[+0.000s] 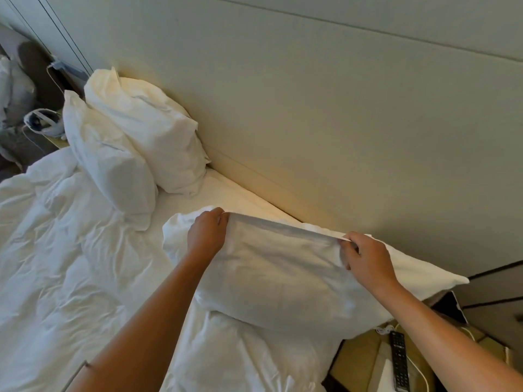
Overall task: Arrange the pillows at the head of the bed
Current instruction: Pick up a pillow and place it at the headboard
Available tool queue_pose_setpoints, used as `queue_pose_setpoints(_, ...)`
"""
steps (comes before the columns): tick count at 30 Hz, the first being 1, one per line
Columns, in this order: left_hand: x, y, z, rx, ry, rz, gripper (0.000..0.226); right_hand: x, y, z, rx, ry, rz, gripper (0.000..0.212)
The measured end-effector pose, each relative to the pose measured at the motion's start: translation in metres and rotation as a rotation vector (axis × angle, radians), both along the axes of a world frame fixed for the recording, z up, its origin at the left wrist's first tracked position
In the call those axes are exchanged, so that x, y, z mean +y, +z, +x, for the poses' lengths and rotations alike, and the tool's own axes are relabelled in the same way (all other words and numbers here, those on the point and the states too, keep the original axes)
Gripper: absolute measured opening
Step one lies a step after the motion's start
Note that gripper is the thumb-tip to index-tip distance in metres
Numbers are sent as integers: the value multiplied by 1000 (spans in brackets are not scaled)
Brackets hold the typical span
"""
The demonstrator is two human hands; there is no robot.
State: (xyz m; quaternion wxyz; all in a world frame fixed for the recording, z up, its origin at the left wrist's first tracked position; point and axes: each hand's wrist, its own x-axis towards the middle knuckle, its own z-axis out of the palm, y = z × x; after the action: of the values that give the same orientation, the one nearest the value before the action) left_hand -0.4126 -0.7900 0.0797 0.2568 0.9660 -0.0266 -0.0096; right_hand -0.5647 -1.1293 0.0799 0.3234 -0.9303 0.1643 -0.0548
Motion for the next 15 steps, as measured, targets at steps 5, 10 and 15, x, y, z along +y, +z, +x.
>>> queue_pose_setpoints(5, 6, -22, 4, 143, -40, 156, 32, -5, -4, -7, 28, 19, 33, 32)
queue_pose_setpoints(10, 20, -19, 5, 112, 8, 338, 28, -17, 0, -7, 7, 52, 35, 30)
queue_pose_setpoints(15, 29, -1, -6, 55, 114, 367, 34, -36, 3, -12, -30, 84, 48, 35)
